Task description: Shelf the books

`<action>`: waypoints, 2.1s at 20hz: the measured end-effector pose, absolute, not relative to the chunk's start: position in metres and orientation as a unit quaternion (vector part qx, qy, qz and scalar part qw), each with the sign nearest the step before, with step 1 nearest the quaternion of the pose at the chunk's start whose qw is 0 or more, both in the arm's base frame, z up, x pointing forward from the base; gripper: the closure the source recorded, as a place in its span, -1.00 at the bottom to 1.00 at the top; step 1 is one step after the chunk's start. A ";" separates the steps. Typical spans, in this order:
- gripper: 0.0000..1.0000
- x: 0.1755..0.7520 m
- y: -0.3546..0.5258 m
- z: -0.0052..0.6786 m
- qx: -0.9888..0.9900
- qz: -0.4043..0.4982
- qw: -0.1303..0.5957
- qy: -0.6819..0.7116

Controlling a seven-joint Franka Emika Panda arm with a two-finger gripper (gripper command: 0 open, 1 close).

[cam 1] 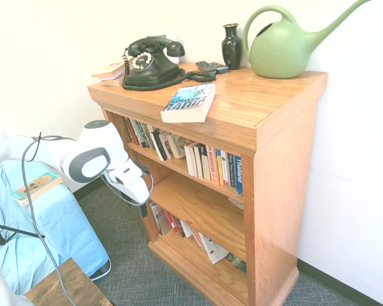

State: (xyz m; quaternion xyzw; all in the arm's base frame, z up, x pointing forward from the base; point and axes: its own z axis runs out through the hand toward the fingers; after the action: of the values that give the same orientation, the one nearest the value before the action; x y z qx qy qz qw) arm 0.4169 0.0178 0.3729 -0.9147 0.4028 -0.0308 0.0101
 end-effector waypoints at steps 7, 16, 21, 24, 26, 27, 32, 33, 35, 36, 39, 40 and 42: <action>-1.00 0.417 -0.014 0.377 -0.904 -0.048 -0.019 0.425; -1.00 0.397 -0.105 0.429 -0.866 -0.184 -0.192 0.423; -1.00 0.385 -0.136 0.475 -0.836 -0.270 -0.291 0.379; -1.00 0.385 -0.142 0.493 -0.812 -0.318 -0.347 0.345; -1.00 0.386 -0.141 0.502 -0.798 -0.341 -0.376 0.325; -1.00 0.386 -0.140 0.508 -0.792 -0.349 -0.388 0.316; -1.00 0.384 -0.129 0.541 -0.759 -0.386 -0.449 0.272; -1.00 0.384 -0.125 0.549 -0.751 -0.395 -0.459 0.264; -1.00 0.385 -0.118 0.562 -0.741 -0.407 -0.473 0.249; -1.00 0.385 -0.114 0.567 -0.735 -0.414 -0.480 0.241; -1.00 0.387 -0.108 0.578 -0.720 -0.428 -0.500 0.221; -1.00 0.388 -0.107 0.580 -0.715 -0.431 -0.507 0.214; -1.00 0.389 -0.105 0.582 -0.706 -0.435 -0.522 0.199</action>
State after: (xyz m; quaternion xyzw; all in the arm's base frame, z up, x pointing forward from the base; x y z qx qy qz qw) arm 0.3890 -0.1051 0.5819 -0.7061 0.1993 -0.4347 -0.5223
